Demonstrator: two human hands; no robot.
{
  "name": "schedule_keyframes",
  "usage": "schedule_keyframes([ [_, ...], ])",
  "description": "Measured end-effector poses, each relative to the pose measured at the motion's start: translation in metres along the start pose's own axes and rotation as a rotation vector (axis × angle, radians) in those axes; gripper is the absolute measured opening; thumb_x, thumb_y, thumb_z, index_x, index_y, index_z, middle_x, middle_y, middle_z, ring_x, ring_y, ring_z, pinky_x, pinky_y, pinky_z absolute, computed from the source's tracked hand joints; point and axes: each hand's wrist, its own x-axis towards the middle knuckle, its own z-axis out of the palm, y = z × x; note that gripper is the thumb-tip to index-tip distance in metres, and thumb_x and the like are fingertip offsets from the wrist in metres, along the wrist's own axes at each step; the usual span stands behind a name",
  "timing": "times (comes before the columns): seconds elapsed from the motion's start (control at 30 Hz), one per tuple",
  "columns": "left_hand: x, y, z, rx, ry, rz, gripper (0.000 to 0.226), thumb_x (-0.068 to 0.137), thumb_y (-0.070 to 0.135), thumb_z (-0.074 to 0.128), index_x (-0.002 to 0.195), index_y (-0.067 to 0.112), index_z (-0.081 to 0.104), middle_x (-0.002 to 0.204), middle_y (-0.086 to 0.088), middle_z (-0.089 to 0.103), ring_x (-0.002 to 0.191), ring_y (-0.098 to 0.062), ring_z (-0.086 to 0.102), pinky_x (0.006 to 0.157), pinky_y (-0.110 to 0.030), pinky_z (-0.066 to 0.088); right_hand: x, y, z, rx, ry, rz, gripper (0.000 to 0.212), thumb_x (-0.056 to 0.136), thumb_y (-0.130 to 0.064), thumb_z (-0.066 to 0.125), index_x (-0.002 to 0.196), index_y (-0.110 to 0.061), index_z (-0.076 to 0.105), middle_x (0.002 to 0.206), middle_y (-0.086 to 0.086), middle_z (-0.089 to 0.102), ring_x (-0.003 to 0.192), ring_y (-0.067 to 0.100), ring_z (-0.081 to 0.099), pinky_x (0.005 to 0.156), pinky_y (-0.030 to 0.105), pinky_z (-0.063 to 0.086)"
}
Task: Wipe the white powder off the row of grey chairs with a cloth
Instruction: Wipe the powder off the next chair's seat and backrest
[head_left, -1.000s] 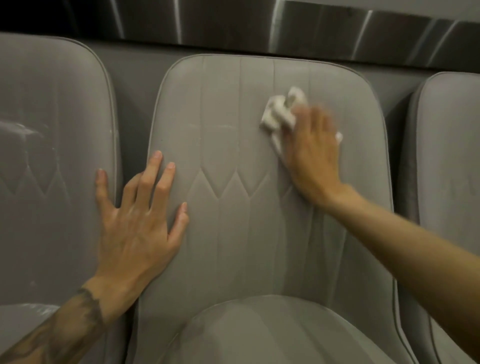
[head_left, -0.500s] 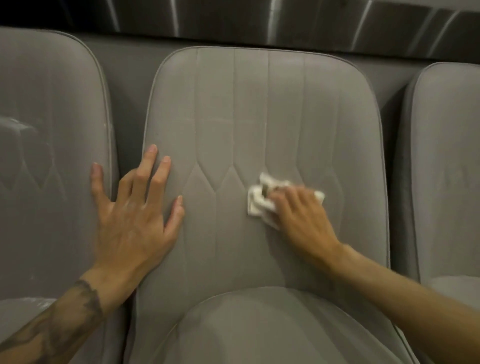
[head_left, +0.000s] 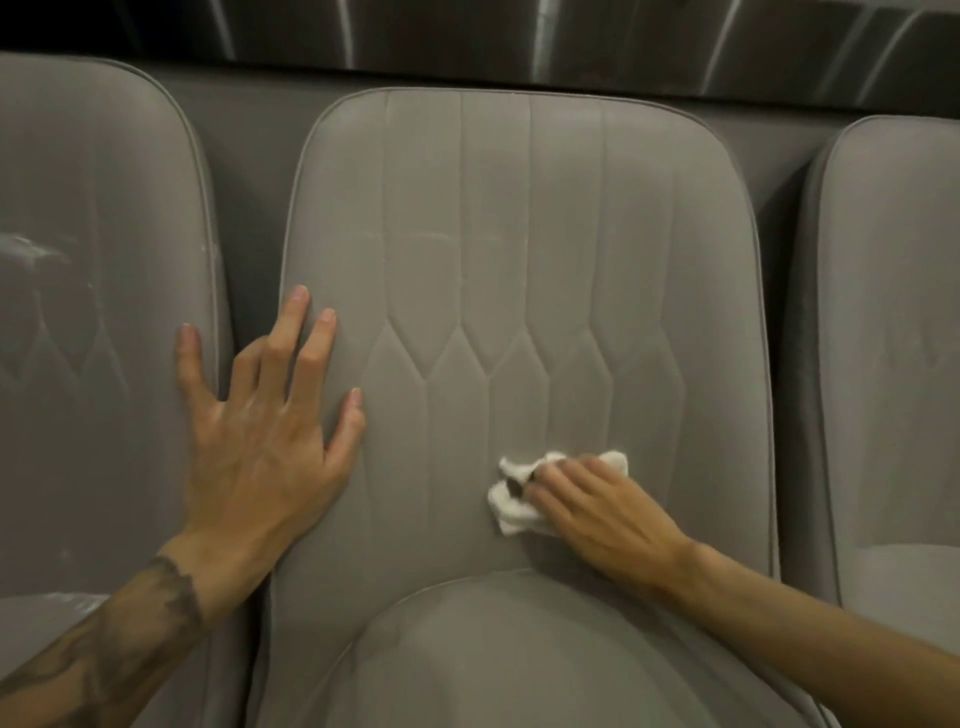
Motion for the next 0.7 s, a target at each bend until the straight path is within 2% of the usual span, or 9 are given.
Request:
schedule_keyframes([
  [0.07, 0.000, 0.000, 0.000, 0.006, 0.007, 0.000, 0.067, 0.100, 0.042, 0.048, 0.159, 0.012, 0.035, 0.170, -0.008, 0.025, 0.133, -0.035, 0.051, 0.122, -0.070, 0.009, 0.004, 0.013, -0.007, -0.035, -0.011, -0.048, 0.028, 0.095, -0.019, 0.044, 0.118, -0.013, 0.060, 0.104, 0.006, 0.059, 0.087, 0.027, 0.057, 0.077, 0.038, 0.048],
  [0.2, 0.000, -0.001, 0.001, 0.006, 0.005, 0.000, 0.067, 0.100, 0.042, 0.047, 0.159, 0.012, 0.035, 0.170, -0.009, 0.026, 0.133, -0.035, 0.050, 0.122, -0.070, 0.010, 0.038, 0.040, -0.024, 0.026, 0.190, 0.372, 0.024, 0.099, -0.024, 0.051, 0.116, -0.011, 0.061, 0.108, 0.010, 0.058, 0.088, 0.029, 0.053, 0.080, 0.039, 0.042],
  [0.27, 0.000, -0.001, 0.001, 0.008, 0.004, 0.002, 0.067, 0.100, 0.042, 0.047, 0.160, 0.012, 0.035, 0.170, -0.008, 0.025, 0.134, -0.035, 0.050, 0.122, -0.070, 0.010, 0.037, 0.024, -0.018, 0.060, 0.228, 0.480, 0.021, 0.100, -0.026, 0.053, 0.113, -0.012, 0.061, 0.106, 0.010, 0.056, 0.087, 0.029, 0.051, 0.079, 0.039, 0.039],
  [0.33, 0.000, -0.001, 0.000, 0.004, 0.004, 0.003, 0.067, 0.100, 0.042, 0.048, 0.159, 0.013, 0.035, 0.170, -0.008, 0.025, 0.134, -0.034, 0.050, 0.122, -0.070, 0.010, 0.020, -0.003, -0.005, 0.108, 0.165, 0.405, 0.022, 0.101, -0.026, 0.048, 0.113, -0.012, 0.060, 0.103, 0.008, 0.054, 0.084, 0.029, 0.050, 0.076, 0.040, 0.039],
  [0.43, 0.000, 0.000, 0.000, -0.010, 0.005, 0.000, 0.067, 0.100, 0.041, 0.049, 0.159, 0.012, 0.035, 0.170, -0.008, 0.025, 0.135, -0.034, 0.050, 0.122, -0.070, 0.009, -0.005, -0.018, 0.003, 0.110, -0.019, 0.102, 0.022, 0.097, -0.020, 0.044, 0.113, -0.015, 0.059, 0.102, 0.005, 0.056, 0.084, 0.027, 0.054, 0.076, 0.038, 0.046],
  [0.47, 0.000, 0.000, 0.000, -0.012, 0.006, -0.002, 0.067, 0.100, 0.041, 0.049, 0.159, 0.012, 0.035, 0.170, -0.008, 0.025, 0.135, -0.034, 0.050, 0.122, -0.070, 0.009, -0.004, -0.010, 0.000, 0.079, -0.024, 0.041, 0.023, 0.097, -0.019, 0.044, 0.113, -0.014, 0.059, 0.102, 0.005, 0.057, 0.083, 0.027, 0.056, 0.076, 0.038, 0.047],
  [0.53, 0.000, 0.000, 0.000, -0.003, 0.008, 0.002, 0.067, 0.100, 0.041, 0.049, 0.160, 0.012, 0.035, 0.170, -0.008, 0.026, 0.135, -0.034, 0.050, 0.123, -0.070, 0.009, 0.007, 0.008, -0.007, 0.046, 0.057, 0.097, 0.027, 0.097, -0.021, 0.044, 0.115, -0.012, 0.061, 0.102, 0.007, 0.058, 0.084, 0.027, 0.054, 0.078, 0.037, 0.043],
  [0.63, 0.000, -0.001, 0.000, -0.008, 0.006, 0.002, 0.067, 0.100, 0.041, 0.049, 0.160, 0.013, 0.035, 0.170, -0.008, 0.026, 0.135, -0.034, 0.050, 0.123, -0.069, 0.008, 0.019, 0.015, -0.009, 0.049, 0.180, 0.356, 0.026, 0.099, -0.023, 0.046, 0.117, -0.011, 0.060, 0.106, 0.009, 0.057, 0.087, 0.029, 0.054, 0.080, 0.038, 0.040],
  [0.7, 0.000, -0.001, -0.001, -0.009, 0.002, -0.002, 0.068, 0.100, 0.041, 0.049, 0.160, 0.013, 0.035, 0.170, -0.008, 0.026, 0.134, -0.035, 0.050, 0.123, -0.069, 0.008, 0.008, -0.008, 0.002, 0.106, 0.158, 0.352, 0.027, 0.100, -0.025, 0.044, 0.119, -0.012, 0.056, 0.104, 0.008, 0.057, 0.086, 0.028, 0.051, 0.079, 0.038, 0.040],
])
